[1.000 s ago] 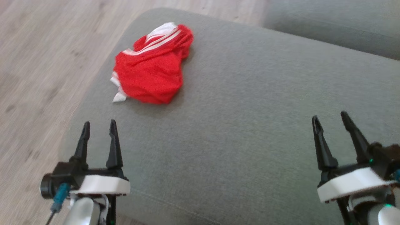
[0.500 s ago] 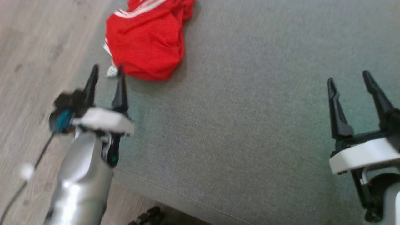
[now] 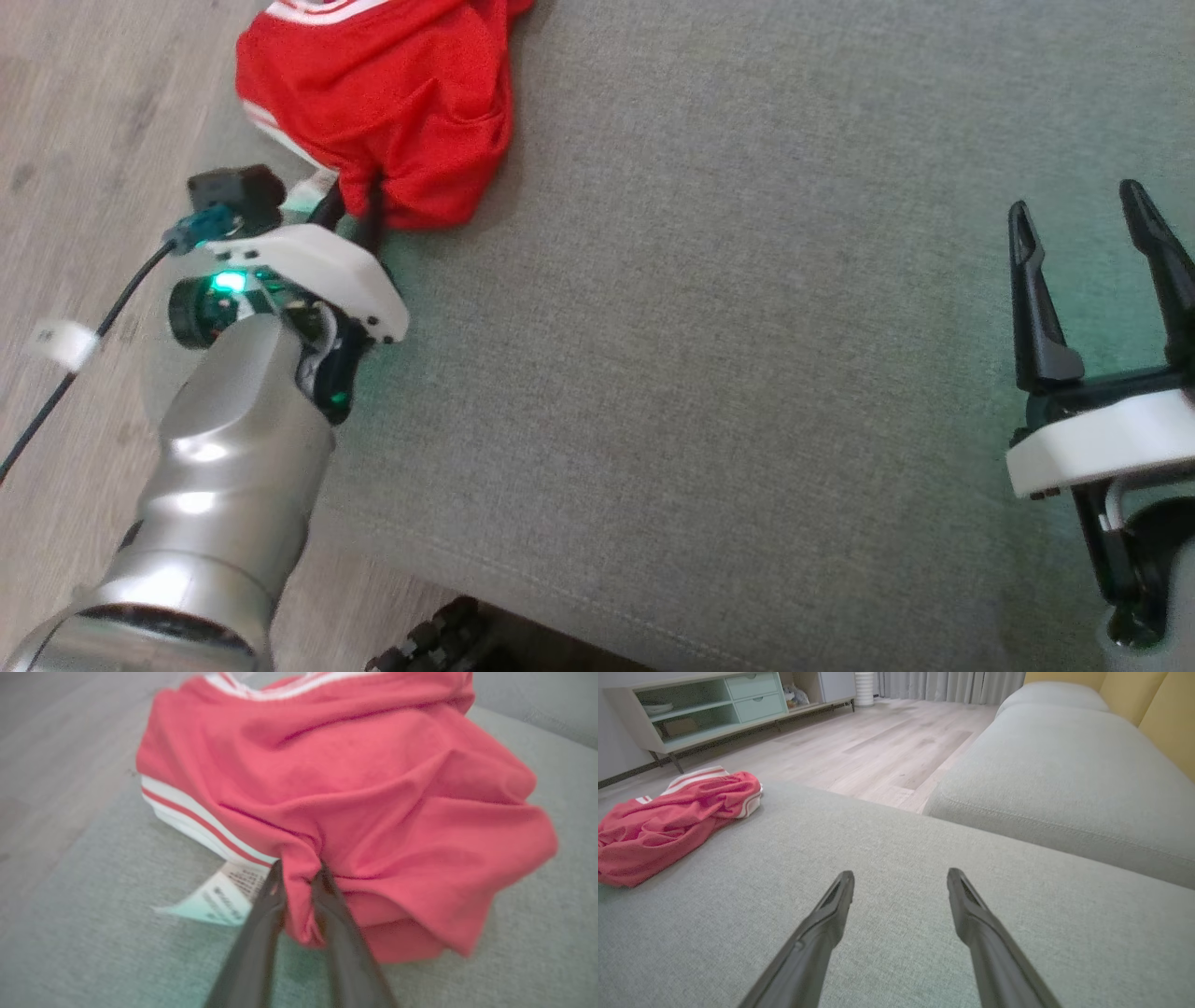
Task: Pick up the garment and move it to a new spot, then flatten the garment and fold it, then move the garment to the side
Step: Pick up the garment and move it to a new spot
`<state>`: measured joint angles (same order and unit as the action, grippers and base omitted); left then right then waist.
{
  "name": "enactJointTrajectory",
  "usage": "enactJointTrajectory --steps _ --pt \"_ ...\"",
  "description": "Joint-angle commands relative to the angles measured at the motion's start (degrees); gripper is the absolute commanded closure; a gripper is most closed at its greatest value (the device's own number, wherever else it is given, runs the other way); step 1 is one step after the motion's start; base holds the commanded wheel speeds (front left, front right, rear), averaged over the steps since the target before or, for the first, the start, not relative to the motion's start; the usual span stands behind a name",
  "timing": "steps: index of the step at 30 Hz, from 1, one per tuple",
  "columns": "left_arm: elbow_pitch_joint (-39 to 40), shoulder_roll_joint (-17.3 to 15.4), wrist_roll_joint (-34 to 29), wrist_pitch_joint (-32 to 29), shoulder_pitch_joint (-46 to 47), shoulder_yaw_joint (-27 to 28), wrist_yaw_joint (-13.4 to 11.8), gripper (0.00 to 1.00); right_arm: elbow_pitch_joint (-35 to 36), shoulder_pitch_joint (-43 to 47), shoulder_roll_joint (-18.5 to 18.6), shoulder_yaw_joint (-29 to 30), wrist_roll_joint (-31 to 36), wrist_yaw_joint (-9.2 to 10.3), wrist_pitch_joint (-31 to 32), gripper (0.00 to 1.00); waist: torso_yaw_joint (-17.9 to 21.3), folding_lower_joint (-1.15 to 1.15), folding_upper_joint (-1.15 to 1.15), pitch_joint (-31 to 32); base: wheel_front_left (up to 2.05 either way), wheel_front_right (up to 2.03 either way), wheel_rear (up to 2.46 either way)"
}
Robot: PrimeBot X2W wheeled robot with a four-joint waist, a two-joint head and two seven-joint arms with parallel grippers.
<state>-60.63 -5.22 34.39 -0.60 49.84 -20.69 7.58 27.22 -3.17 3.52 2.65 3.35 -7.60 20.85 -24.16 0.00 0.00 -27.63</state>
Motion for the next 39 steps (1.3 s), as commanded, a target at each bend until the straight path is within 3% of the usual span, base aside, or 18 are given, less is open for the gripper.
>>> enactJointTrajectory --steps 1,6,11,21,29,34,39 --pt "0.6 -4.1 0.7 2.7 -0.3 0.0 -0.1 1.00 1.8 -1.1 -0.1 -1.2 -0.6 0.11 -1.3 0.00 0.6 0.00 0.00 1.6 0.00 0.00 0.00" --pt "-0.2 -7.7 1.2 12.1 -1.2 0.0 -0.1 1.00 -0.5 -0.8 -0.4 -1.7 -2.0 0.11 -4.2 0.00 2.5 0.00 0.00 6.5 0.00 0.00 0.00" --pt "2.7 -10.8 -0.1 15.3 -4.5 1.4 -1.8 1.00 -3.3 0.1 -0.6 -3.2 -3.6 0.11 -7.4 0.00 5.5 0.00 0.00 12.0 0.00 0.00 0.00" --pt "24.8 -13.0 -2.9 15.6 -22.6 4.9 -8.7 1.00 -9.7 2.7 -0.6 -6.0 -10.8 0.11 -13.3 0.00 12.6 0.00 0.00 19.7 0.00 0.00 0.00" --pt "44.9 -11.5 -1.2 7.5 -35.5 2.4 -13.0 1.00 -12.4 4.4 -0.6 -6.5 -14.3 0.11 -16.0 0.00 21.0 0.00 0.00 20.5 0.00 0.00 0.00" --pt "51.5 -10.5 -3.1 3.1 -35.7 -2.9 -12.3 1.00 -12.5 4.2 -0.6 -5.7 -15.0 0.11 -16.8 0.00 26.8 0.00 0.00 18.4 0.00 0.00 0.00" --pt "53.0 -8.8 -7.1 -0.6 -31.6 -10.8 -8.7 1.00 -12.4 3.6 -0.6 -5.3 -15.6 0.11 -17.6 0.00 32.1 0.00 0.00 15.3 0.00 0.00 0.00"
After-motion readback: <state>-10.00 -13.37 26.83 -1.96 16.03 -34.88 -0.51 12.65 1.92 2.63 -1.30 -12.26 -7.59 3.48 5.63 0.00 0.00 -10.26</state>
